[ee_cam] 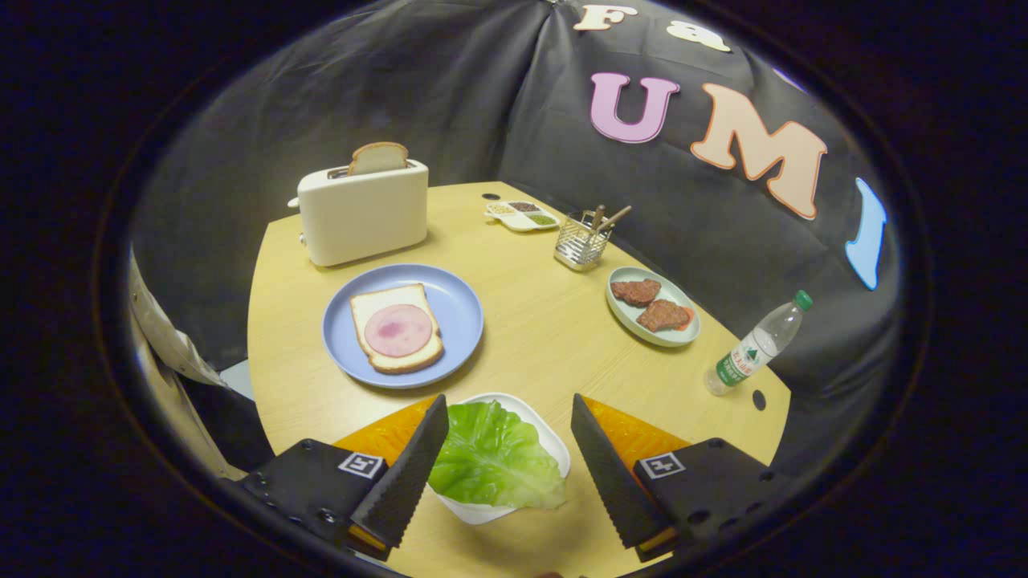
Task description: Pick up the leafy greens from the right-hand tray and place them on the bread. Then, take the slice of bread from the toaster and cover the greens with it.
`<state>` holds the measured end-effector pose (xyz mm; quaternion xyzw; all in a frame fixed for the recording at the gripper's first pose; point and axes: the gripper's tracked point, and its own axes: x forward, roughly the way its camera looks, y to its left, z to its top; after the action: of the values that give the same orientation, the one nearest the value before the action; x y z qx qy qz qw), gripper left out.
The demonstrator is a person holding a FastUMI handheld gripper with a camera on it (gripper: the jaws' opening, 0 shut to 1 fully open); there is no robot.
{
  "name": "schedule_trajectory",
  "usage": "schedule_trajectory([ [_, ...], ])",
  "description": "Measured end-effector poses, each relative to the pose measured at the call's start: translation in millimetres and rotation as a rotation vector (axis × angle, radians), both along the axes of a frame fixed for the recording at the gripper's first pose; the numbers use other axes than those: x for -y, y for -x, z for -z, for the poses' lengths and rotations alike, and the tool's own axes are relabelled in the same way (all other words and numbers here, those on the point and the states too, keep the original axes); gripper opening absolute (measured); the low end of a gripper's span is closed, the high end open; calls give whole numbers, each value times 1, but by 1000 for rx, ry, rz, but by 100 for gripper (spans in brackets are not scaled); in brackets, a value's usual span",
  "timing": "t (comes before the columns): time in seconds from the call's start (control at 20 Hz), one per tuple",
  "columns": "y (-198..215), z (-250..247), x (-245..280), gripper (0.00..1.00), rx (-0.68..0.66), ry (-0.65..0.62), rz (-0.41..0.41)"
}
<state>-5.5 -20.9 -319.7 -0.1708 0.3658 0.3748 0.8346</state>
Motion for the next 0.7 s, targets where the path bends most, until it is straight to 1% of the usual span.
schedule_trajectory([
  [0.7, 22, 68, 6, 99, -190, 84, -18],
])
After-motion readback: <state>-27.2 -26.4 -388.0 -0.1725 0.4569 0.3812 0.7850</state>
